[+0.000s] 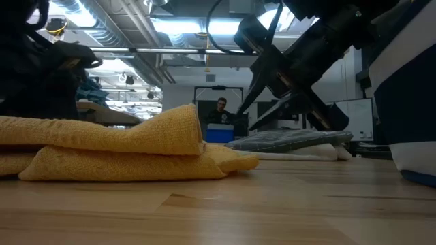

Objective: Fold towel
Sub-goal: Stack the yellow kitchen towel onto the gray kitchen towel

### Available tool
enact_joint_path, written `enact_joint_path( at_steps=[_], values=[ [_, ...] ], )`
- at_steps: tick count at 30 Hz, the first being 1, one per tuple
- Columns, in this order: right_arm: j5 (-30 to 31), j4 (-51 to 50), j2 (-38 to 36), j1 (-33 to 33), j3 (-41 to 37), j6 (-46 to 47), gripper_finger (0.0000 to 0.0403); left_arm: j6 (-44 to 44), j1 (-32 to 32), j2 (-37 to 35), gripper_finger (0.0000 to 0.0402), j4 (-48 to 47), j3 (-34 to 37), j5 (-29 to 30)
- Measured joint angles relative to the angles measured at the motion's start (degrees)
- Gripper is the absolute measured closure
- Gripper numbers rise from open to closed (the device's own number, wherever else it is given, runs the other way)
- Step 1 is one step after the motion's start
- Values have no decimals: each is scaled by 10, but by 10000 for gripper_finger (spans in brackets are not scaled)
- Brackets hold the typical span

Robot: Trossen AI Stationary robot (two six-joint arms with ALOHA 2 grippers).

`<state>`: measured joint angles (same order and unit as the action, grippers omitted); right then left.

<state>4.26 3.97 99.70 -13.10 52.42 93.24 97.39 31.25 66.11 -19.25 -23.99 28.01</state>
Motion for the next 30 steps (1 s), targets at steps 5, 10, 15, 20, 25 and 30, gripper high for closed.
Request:
enact_joint_path(
  at_steps=[5,10,15,20,25,30],
  values=[
    [-4,0,0,0,0,35,292,-6,-10,0,279,1,0,-10],
    [-3,-18,0,0,0,79,292,-18,-17,0,279,-3,0,-11],
    [-9,-11,0,0,4,103,292,-18,-28,0,279,-15,0,-44],
    [1,-15,6,0,23,103,292,-18,-29,0,279,-12,0,-49],
    [12,-43,44,0,49,97,292,-16,-29,0,279,-10,0,-49],
    [8,-42,82,0,57,85,292,-18,-28,0,279,-12,0,-62]
  ],
)
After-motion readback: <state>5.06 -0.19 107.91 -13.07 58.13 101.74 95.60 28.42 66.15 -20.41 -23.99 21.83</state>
